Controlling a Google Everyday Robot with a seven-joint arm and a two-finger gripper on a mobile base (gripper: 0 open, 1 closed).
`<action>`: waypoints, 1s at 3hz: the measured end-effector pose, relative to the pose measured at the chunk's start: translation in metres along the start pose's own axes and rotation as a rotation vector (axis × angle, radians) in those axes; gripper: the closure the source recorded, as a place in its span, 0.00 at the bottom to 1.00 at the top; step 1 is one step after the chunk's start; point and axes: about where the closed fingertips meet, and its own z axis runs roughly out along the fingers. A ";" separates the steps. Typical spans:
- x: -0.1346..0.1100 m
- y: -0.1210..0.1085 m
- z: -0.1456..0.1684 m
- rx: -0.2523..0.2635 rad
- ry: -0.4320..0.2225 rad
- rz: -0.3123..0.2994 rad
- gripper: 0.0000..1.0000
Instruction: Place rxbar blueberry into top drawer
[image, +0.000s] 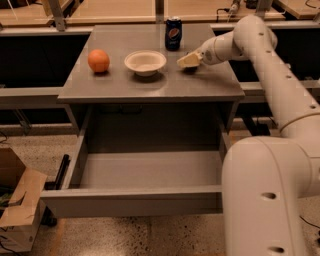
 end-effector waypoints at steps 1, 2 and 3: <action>-0.011 -0.003 -0.083 0.072 0.031 -0.058 1.00; -0.024 0.012 -0.116 0.088 0.043 -0.089 1.00; -0.025 0.013 -0.114 0.085 0.042 -0.089 1.00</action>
Offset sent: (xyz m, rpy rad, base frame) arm -0.0356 -0.0315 0.0379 -0.0627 -0.0262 -0.0187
